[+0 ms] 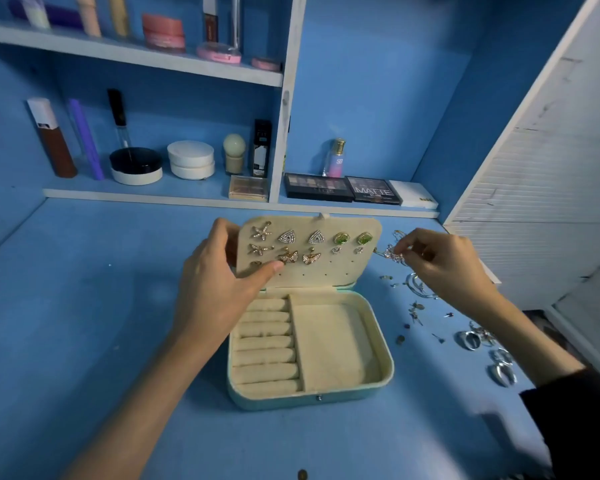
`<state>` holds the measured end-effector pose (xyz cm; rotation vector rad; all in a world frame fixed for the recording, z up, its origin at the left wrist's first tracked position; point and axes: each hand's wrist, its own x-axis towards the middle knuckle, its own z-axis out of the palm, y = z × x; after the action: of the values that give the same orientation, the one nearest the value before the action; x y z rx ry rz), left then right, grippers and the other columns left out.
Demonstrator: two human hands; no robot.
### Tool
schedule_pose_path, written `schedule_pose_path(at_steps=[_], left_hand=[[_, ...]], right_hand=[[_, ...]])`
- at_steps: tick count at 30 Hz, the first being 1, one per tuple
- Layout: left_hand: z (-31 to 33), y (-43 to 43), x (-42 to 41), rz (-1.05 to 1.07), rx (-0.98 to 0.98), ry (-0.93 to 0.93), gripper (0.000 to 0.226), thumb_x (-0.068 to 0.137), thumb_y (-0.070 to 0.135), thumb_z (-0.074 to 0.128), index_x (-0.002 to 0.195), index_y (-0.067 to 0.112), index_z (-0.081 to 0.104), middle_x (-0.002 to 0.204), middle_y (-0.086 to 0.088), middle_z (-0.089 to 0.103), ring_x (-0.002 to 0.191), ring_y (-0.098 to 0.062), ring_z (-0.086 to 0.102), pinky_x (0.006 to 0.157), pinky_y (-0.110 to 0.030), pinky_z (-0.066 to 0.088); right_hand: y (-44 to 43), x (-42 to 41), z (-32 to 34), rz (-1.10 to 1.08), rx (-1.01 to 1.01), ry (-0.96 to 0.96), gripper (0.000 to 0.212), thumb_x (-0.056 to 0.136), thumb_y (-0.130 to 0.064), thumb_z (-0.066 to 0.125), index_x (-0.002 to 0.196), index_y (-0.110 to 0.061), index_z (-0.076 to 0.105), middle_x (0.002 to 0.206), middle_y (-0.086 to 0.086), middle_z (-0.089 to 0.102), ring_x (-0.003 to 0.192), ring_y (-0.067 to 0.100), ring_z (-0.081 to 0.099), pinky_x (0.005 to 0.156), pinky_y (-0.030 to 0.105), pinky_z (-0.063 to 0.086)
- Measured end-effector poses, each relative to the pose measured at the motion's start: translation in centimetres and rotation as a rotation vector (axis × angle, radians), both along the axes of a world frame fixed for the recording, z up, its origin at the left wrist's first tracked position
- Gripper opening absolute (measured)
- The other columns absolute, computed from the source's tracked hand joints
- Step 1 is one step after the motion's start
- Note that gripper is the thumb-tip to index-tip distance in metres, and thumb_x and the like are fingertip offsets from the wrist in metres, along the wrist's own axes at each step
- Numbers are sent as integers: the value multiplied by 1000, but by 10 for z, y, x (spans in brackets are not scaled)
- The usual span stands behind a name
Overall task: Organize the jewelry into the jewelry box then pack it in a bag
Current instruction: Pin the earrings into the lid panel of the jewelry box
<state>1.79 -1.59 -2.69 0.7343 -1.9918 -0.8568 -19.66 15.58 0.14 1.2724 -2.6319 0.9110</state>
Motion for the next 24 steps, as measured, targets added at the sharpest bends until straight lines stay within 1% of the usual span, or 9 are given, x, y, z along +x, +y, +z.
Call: schedule_pose_path(at_steps=[2,4,6,9,12,16,18,20,24], left_hand=[[-1,1,2,-10,-8,5,42,67,32,83,82,23,45,76,18,60,72,-1,57,59,-12,42],[-4,2,3,-8,-22,11,44,66,30,84,82,19,46,75,14,61,71,-7,59,62,-16,42],[-6,2,5,-16,-47,11,44,65,30,84,82,17,45,75,10,62,70,-14,60,63,-19,42],[-7,4,9,-40,-103,13,44,65,31,84,82,18,45,75,8,61,70,-21,60,63,-21,43],[-9,3,13,-81,-155,25,48,65,26,84,78,30,38,75,13,57,70,-15,57,61,-17,42],[-14,1,18,-131,-201,20,49,64,22,85,80,28,38,75,12,56,76,-11,55,63,-15,42],[-16,0,20,-169,-204,28,46,65,32,82,80,28,39,75,10,56,74,-10,55,63,-17,43],[-17,-1,23,-211,-197,24,39,64,41,72,82,30,39,78,10,56,74,-7,55,63,-17,43],[-19,-1,27,-244,-198,9,41,61,25,72,83,33,38,79,11,57,77,-5,55,64,-13,41]], right_hand=[[3,-11,-5,5,123,21,23,84,-5,57,81,-25,67,65,-1,62,52,8,48,57,27,40],[6,-17,-9,42,228,35,21,83,-7,60,82,-27,67,70,-12,57,59,3,48,62,28,40],[7,-22,-12,91,303,72,20,80,-7,63,83,-26,68,71,-14,52,61,0,46,63,27,38],[8,-27,-14,124,345,126,20,79,-8,64,84,-27,69,72,-15,50,64,-1,45,65,30,43],[9,-30,-15,135,376,157,20,79,-12,64,85,-30,69,73,-16,49,67,-2,44,67,37,48],[9,-30,-13,140,424,172,14,80,-18,67,87,-29,70,74,-16,47,67,-4,42,65,32,45],[8,-30,-14,134,444,175,9,81,-23,68,85,-30,70,75,-15,48,68,0,42,63,28,40],[8,-29,-15,126,445,170,6,81,-26,68,85,-30,71,78,-13,51,71,4,43,64,28,40],[8,-29,-17,111,446,147,4,82,-27,68,82,-29,71,80,-11,55,74,10,49,68,33,46]])
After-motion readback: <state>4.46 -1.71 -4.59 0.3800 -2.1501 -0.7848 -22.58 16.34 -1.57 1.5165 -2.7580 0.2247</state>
